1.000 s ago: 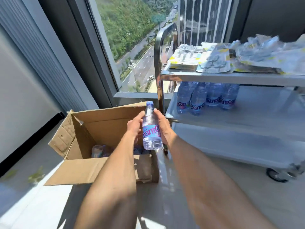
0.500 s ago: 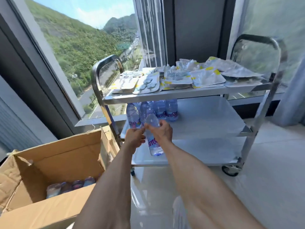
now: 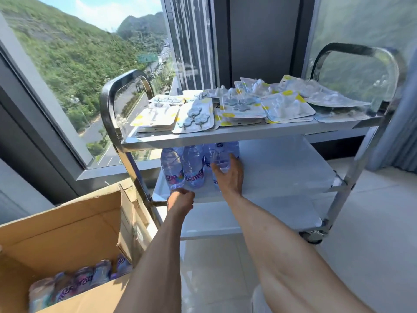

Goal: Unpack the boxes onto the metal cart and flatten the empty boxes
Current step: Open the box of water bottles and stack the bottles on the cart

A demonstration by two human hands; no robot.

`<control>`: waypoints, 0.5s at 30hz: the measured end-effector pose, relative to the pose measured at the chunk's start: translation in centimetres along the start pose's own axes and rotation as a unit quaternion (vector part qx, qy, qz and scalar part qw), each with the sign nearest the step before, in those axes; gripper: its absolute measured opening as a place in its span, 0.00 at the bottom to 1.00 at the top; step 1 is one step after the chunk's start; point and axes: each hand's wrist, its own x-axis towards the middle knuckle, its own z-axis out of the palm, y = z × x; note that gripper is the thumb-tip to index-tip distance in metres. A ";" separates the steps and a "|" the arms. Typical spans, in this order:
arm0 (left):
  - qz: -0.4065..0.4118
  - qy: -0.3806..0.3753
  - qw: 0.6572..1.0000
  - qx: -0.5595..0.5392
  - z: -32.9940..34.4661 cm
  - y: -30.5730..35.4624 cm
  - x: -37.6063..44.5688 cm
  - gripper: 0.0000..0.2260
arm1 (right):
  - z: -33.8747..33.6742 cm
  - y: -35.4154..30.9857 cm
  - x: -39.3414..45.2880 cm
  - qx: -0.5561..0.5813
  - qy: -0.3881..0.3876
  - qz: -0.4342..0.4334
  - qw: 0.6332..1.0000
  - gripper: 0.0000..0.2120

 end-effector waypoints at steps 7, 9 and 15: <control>0.086 0.080 0.976 0.183 2.0 2.3 1.2 0.06 | 2.0 0.6 1.3 0.014 0.034 0.001 0.999 0.31; 0.102 0.092 0.960 0.243 2.5 2.9 2.0 0.10 | 2.2 1.0 1.1 0.020 0.044 -0.009 0.999 0.31; 0.140 0.043 0.898 0.414 4.0 0.0 3.3 0.13 | 2.6 6.0 -0.6 -0.031 -0.005 0.079 0.996 0.23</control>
